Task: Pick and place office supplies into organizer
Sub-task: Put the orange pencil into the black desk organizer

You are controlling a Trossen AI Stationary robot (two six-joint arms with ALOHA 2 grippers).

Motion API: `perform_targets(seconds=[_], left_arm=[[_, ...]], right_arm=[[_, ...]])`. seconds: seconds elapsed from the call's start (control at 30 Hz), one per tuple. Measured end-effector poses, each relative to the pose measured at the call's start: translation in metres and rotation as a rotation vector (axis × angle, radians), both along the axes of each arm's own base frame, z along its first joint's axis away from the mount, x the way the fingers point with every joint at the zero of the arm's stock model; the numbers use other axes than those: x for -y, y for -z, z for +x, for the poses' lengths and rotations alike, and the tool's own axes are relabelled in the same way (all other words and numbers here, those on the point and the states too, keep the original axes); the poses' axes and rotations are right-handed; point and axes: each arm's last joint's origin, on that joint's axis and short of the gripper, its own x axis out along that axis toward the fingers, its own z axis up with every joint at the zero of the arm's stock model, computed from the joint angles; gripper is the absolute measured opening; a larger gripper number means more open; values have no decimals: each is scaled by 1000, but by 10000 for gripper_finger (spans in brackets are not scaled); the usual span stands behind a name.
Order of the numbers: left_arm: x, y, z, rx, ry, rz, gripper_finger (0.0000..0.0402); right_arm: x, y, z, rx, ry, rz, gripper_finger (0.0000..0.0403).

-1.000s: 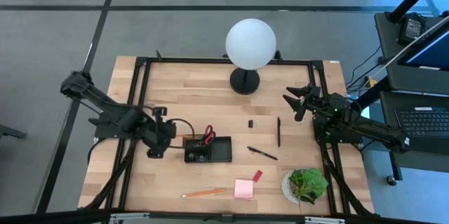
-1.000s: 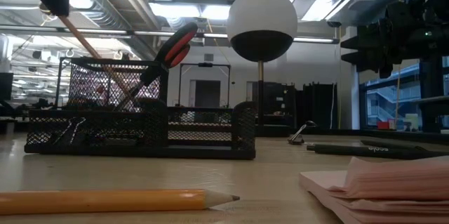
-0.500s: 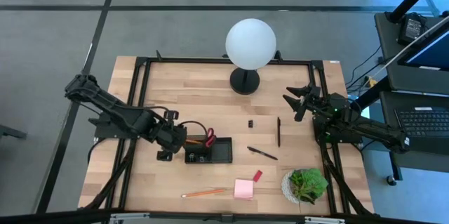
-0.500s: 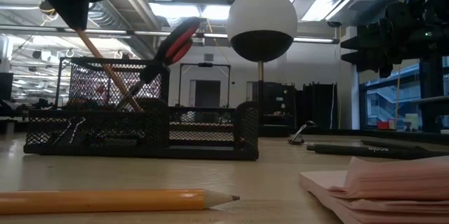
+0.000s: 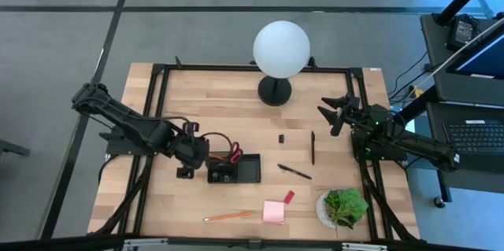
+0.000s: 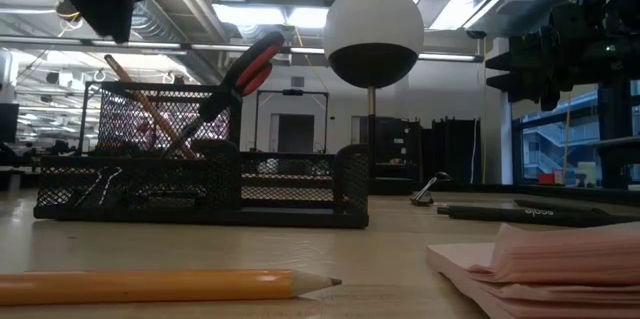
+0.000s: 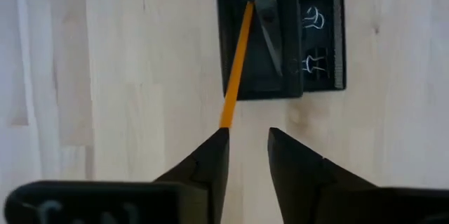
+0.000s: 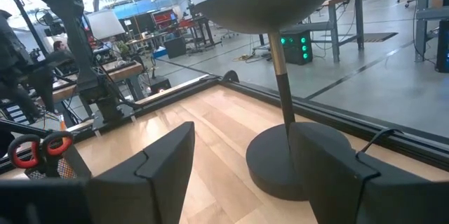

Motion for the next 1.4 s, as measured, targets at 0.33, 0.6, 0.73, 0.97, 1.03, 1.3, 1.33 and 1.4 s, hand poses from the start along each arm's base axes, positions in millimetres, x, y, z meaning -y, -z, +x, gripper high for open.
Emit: perform_targets(seconds=[0.33, 0.6, 0.73, 0.97, 1.03, 1.3, 1.33, 1.4], left_arm=[[10, -31, -4, 185, -51, -221, 100], [61, -42, -8, 387, 148, -335, 99], [84, -40, -22, 515, 151, -261, 99], [111, 14, -41, 714, 61, -259, 99], [116, 37, -43, 751, 34, -293, 100], [142, 106, -38, 843, 90, -325, 93], [146, 112, -35, 843, 98, -318, 91], [154, 124, -31, 837, 111, -312, 89]], right_arm=[[0, 0, 0, 2, 0, 4, 236], [0, 0, 0, 2, 0, 4, 236], [0, 0, 0, 2, 0, 4, 236], [0, 0, 0, 13, -1, 26, 236], [0, 0, 0, 13, -1, 27, 236], [0, 0, 0, 13, -1, 27, 236], [0, 0, 0, 14, -1, 29, 236], [0, 0, 0, 20, -2, 40, 236]])
